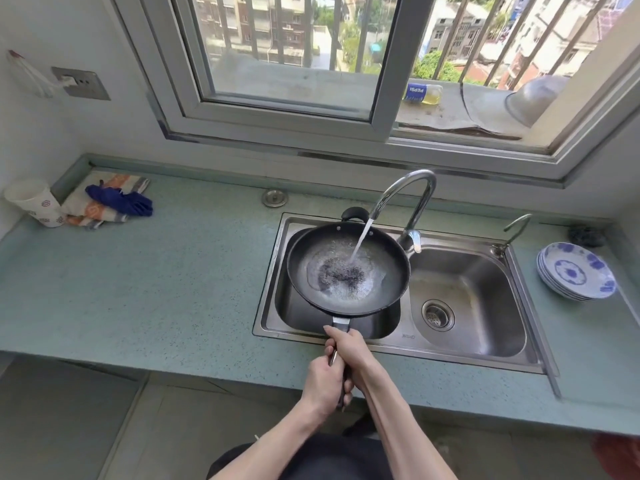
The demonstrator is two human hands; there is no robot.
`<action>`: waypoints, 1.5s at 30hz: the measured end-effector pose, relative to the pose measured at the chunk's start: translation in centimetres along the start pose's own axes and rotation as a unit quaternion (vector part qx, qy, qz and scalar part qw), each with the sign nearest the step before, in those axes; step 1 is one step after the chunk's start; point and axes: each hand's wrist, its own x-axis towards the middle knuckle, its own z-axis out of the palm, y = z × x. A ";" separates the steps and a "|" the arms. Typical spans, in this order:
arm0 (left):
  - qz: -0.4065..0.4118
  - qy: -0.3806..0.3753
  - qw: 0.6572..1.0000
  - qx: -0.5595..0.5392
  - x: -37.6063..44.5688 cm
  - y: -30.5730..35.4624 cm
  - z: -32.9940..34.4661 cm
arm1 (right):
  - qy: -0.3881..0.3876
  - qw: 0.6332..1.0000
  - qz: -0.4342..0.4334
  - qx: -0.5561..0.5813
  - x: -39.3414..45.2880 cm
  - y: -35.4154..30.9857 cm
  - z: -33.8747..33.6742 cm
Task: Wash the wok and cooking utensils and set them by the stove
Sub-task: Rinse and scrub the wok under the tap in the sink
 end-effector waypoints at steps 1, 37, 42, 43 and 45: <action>0.000 -0.004 1.000 -0.004 0.0 0.0 0.1 | 0.000 1.000 -0.010 0.000 0.0 0.1 -0.2; 0.052 0.046 0.996 0.058 -0.6 0.5 0.7 | -0.050 0.993 -0.001 0.105 0.4 0.0 -0.4; 0.059 0.045 0.996 0.059 -0.2 -0.3 0.2 | -0.041 0.997 -0.016 0.064 0.1 0.1 -0.1; 0.051 0.035 0.997 0.045 -0.1 -0.4 0.1 | -0.030 0.998 -0.022 0.048 0.0 0.0 0.0; 0.031 0.013 0.999 0.014 0.2 -0.5 -0.1 | -0.004 0.999 -0.029 0.025 -0.1 -0.1 0.2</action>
